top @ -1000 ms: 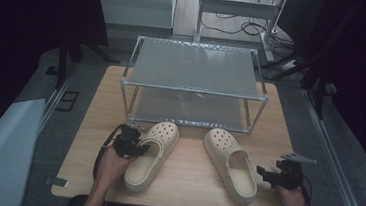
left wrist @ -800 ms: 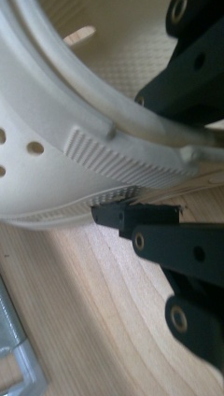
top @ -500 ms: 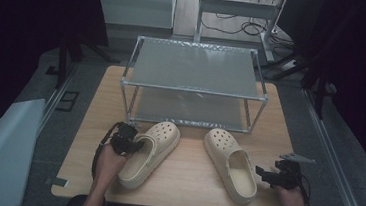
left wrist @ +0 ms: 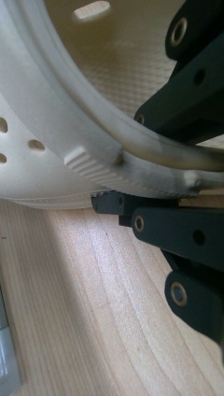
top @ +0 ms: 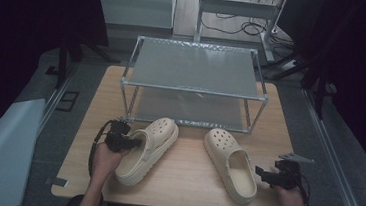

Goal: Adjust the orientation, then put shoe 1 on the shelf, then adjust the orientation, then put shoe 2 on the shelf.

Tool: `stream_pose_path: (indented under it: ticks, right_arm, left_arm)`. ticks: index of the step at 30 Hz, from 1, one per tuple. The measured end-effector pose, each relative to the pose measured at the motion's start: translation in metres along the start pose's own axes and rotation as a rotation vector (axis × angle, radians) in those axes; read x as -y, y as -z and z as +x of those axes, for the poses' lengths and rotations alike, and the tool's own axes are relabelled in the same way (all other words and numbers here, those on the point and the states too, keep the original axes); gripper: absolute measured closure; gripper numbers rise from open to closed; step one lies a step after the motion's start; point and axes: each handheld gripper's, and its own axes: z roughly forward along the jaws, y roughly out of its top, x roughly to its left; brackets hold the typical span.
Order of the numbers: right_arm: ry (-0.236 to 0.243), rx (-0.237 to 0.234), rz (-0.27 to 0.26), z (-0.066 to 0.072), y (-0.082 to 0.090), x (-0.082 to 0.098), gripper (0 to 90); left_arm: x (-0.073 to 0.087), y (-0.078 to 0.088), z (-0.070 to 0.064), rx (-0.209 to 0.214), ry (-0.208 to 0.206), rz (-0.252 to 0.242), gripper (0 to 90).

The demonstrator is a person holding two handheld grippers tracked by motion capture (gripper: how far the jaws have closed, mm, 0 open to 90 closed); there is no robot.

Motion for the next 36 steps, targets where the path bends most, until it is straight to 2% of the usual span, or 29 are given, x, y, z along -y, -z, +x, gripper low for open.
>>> stream_pose_path:
  ticks: [5, 14, 24, 36]
  right_arm:
    - [-0.006, 0.0, 0.001, 0.0, 0.0, 0.0, 10.8]
    - [-0.008, -0.001, -0.001, -0.001, 0.0, 0.0, 10.8]
    - [-0.016, -0.001, -0.004, -0.002, 0.001, 0.001, 10.9]
    - [-0.021, -0.002, -0.004, -0.002, 0.001, 0.001, 11.1]
  left_arm:
    - [0.0, 0.003, 0.002, 0.03, 0.022, -0.025, 80.3]
    - [0.0, 0.008, 0.005, 0.122, 0.079, -0.049, 80.3]
    - [-0.004, 0.014, 0.002, 0.185, 0.101, -0.068, 80.3]
    - [-0.013, 0.019, 0.001, 0.217, 0.12, -0.05, 80.2]
